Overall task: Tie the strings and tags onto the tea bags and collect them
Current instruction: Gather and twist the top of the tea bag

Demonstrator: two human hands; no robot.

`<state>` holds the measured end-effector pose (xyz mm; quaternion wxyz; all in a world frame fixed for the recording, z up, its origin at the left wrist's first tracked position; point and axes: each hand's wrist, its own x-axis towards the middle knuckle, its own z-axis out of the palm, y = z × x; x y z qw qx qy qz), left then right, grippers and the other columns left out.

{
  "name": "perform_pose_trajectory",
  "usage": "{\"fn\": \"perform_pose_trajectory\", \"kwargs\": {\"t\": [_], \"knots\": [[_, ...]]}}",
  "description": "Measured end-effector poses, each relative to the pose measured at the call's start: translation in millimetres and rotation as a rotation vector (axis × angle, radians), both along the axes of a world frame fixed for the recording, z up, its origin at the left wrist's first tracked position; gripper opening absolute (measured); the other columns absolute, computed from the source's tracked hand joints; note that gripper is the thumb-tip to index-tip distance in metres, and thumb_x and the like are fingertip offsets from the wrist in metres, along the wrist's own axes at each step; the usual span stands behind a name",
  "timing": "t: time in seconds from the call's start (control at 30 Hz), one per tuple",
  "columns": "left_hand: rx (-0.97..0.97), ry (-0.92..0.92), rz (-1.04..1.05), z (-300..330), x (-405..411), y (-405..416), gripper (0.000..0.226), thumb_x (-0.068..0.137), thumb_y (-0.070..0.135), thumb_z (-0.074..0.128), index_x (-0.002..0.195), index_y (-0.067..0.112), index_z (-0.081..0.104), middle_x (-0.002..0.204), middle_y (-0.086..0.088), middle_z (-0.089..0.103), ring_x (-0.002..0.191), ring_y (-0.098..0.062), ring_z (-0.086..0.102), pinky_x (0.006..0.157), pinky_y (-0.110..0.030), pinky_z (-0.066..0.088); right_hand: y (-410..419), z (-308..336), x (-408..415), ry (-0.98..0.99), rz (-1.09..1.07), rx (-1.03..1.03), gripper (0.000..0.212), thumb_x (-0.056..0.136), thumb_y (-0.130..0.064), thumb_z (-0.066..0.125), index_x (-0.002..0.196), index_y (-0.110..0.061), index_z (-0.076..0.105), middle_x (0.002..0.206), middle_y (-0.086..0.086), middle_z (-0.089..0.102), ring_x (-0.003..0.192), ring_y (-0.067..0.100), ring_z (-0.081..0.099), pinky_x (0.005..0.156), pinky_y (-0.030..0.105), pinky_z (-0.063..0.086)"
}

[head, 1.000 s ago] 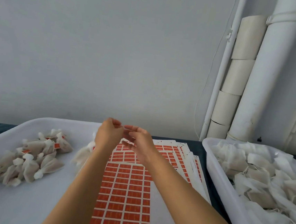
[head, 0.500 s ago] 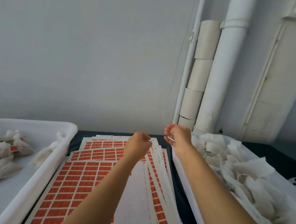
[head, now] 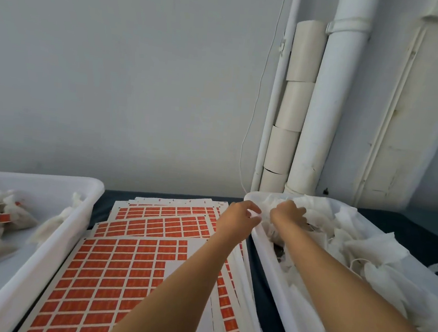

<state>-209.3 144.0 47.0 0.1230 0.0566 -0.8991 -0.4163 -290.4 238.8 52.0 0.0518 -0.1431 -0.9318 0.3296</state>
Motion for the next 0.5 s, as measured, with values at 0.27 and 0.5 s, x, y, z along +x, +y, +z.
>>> {"fn": "perform_pose_trajectory", "kwargs": {"t": [0.27,0.5], "knots": [[0.037,0.011,0.037,-12.3,-13.6,-0.2,0.031,0.085,0.033,0.067,0.115,0.026,0.059,0.122,-0.004,0.055,0.1,-0.018,0.059,0.083,-0.032,0.055,5.5,-13.0,-12.1,0.04,-0.004,-0.053,0.054,0.092,-0.01,0.047,0.14,-0.005,0.024,0.132,0.02,0.044,0.119,0.036,0.046,0.096,0.045,0.04],[0.29,0.064,0.03,-13.3,-14.9,-7.5,0.041,0.086,0.028,0.067,0.124,0.022,0.051,0.121,-0.003,0.059,0.092,-0.013,0.056,0.062,-0.016,0.046,-0.3,-6.0,5.8,0.406,0.023,-0.235,0.024,0.091,-0.019,0.059,0.102,0.002,0.057,0.101,0.017,0.063,0.09,0.031,0.058,0.075,0.035,0.043]]}}
